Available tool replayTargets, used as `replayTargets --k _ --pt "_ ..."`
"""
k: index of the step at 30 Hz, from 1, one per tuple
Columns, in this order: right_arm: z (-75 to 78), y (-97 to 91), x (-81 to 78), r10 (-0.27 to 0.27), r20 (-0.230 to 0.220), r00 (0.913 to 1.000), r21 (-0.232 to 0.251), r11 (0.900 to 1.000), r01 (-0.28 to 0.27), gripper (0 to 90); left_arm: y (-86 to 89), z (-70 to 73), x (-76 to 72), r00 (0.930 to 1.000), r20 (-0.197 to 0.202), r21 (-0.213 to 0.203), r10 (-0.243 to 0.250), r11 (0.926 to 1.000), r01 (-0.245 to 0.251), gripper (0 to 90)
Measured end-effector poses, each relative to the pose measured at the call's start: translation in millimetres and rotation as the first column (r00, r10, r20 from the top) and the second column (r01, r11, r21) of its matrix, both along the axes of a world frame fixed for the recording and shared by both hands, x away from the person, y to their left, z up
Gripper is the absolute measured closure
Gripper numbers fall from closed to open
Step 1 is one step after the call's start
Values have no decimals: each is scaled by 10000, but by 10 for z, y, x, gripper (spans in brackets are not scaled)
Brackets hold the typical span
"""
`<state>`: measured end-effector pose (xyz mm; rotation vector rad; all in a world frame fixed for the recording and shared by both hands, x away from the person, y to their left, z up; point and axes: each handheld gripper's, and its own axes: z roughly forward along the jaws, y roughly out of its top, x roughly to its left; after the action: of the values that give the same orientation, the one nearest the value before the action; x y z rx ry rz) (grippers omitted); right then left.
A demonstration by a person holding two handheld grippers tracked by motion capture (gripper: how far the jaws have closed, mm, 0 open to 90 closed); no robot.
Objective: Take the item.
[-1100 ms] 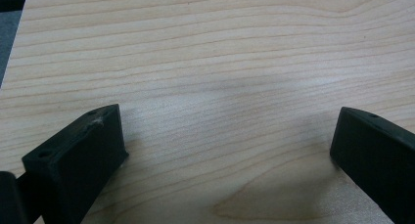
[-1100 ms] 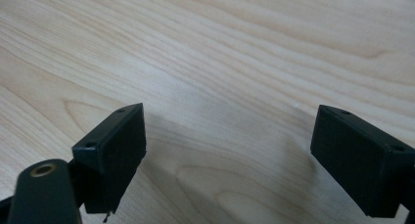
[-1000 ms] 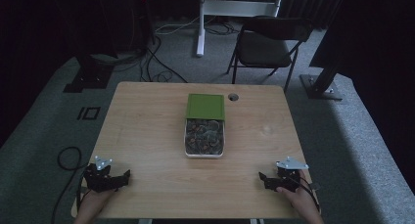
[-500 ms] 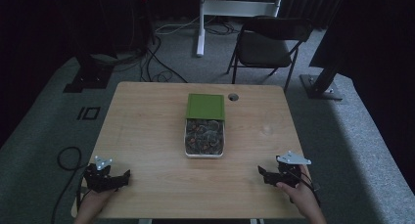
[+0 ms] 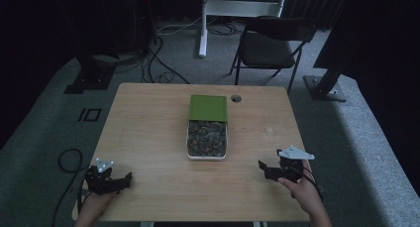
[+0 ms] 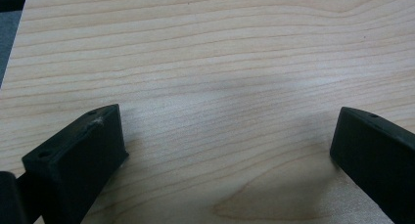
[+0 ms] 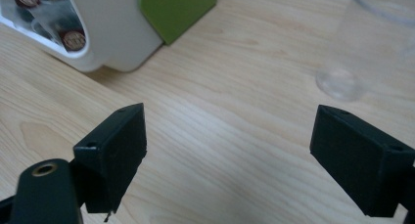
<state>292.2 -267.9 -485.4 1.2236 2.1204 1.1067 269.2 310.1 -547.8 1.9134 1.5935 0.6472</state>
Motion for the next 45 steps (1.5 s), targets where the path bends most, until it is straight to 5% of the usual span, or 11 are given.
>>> replayTargets --k 29,45 --pt "377 528 213 1138 656 9913 143 9933 -1150 148 2 1 2 10000 -8 2 -9 10000 9 2" --pt "448 835 358 1738 700 9823 217 9842 -1757 167 2 1 2 10000 -10 2 -11 10000 11 2"
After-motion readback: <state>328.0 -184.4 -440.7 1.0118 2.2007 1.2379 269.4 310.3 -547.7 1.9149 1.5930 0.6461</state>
